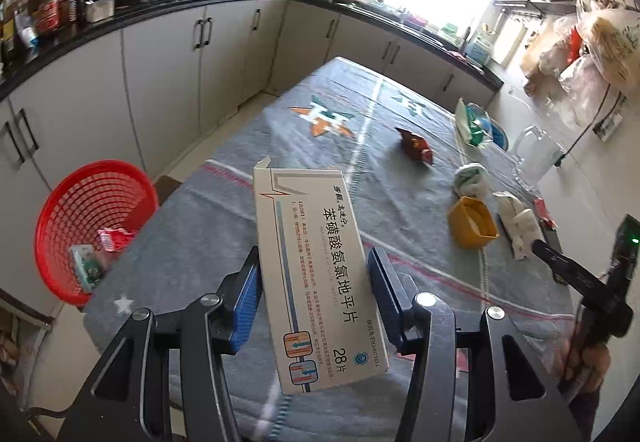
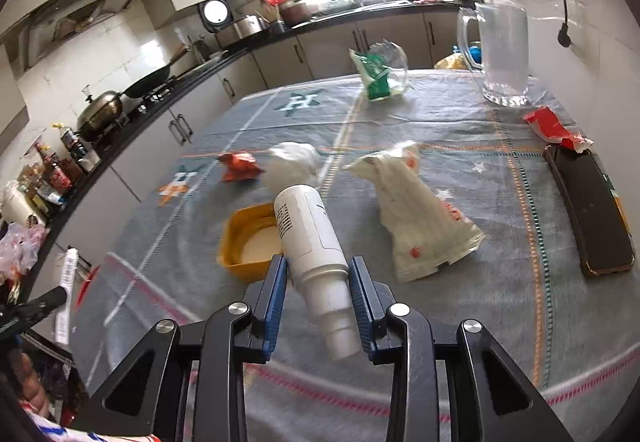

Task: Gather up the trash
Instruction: 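Carry the medicine box with the left tool while the right tool carries the spray bottle to the basket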

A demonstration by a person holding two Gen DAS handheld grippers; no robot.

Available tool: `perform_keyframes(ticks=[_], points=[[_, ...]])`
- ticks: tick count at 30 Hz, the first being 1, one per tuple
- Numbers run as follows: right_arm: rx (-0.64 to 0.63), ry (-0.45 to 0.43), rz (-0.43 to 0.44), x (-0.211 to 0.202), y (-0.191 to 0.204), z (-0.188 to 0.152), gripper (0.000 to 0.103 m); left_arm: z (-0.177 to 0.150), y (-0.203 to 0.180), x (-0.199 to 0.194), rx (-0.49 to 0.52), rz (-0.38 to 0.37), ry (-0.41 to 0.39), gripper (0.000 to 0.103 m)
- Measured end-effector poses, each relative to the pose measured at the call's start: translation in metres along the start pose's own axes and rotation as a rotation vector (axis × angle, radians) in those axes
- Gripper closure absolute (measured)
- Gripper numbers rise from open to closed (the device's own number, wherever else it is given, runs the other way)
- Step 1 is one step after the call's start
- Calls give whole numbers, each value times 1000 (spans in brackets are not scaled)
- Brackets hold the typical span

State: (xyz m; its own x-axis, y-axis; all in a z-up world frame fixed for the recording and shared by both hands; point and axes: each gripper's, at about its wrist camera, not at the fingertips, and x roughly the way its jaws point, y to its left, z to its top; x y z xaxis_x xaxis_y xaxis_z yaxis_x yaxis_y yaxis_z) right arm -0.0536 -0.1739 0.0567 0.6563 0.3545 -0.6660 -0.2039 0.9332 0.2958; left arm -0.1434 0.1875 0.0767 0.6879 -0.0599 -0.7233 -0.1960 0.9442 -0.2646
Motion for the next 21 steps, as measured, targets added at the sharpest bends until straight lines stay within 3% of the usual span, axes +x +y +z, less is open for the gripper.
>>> perform_keyframes(ticks=[10, 21], points=[[-92, 24, 85, -6, 69, -19, 68, -8, 34, -19, -5, 122, -75, 52], [-184, 93, 148, 23, 137, -36, 69, -13, 83, -19, -63, 251, -89, 52]])
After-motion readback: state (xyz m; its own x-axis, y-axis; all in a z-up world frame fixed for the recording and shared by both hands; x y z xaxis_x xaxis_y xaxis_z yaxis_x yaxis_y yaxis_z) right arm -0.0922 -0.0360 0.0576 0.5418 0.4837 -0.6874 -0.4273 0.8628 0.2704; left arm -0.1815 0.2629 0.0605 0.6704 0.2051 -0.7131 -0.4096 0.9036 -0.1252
